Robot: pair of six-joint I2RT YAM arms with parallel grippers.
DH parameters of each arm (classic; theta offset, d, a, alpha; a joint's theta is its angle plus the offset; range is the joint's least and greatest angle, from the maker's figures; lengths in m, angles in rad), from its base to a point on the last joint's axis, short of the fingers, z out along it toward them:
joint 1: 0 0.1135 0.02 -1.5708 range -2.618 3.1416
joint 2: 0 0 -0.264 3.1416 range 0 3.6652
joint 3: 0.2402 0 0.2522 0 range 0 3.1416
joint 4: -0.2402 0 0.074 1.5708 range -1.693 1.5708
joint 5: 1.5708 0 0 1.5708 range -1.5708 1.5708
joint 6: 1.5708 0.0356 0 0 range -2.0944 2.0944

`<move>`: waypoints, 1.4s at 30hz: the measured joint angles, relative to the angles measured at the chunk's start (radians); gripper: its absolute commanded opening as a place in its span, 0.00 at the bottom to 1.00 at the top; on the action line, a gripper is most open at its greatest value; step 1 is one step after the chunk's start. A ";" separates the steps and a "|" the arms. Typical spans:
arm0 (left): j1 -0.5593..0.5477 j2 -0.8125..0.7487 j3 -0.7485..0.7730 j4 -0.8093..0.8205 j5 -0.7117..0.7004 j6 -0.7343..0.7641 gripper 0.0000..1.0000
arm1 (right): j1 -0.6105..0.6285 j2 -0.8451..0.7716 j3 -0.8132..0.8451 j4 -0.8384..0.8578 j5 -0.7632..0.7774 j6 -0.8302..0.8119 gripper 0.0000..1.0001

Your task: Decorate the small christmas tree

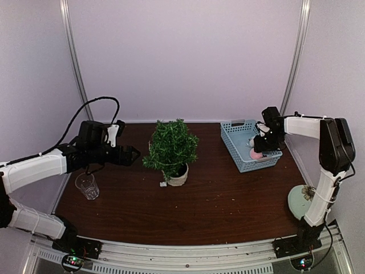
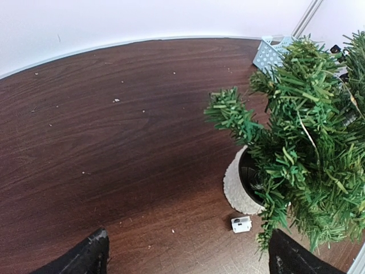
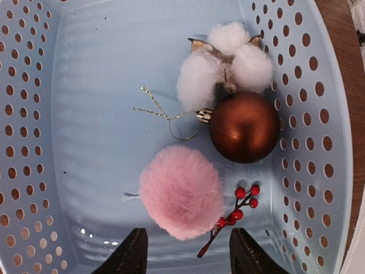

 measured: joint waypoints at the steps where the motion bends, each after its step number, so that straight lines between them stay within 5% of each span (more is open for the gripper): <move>1: 0.000 0.001 0.002 0.000 0.000 0.000 0.97 | 0.000 0.004 0.000 0.000 0.000 0.000 0.51; 10: 0.000 0.016 0.010 0.002 0.000 0.000 0.97 | -0.013 0.027 0.011 0.045 0.029 0.027 0.49; 22: 0.000 0.024 0.011 0.023 0.000 -0.004 0.97 | -0.019 0.163 0.103 0.097 0.099 0.002 0.66; 27: 0.000 0.041 0.013 0.024 0.001 -0.005 0.96 | -0.019 0.195 0.150 0.099 0.127 -0.025 0.61; 33: 0.000 0.056 0.021 0.025 0.005 -0.007 0.96 | -0.019 0.205 0.194 0.064 0.069 -0.044 0.59; 42: 0.000 0.068 0.044 0.031 0.019 -0.008 0.96 | -0.020 0.179 0.245 -0.002 -0.017 -0.084 0.71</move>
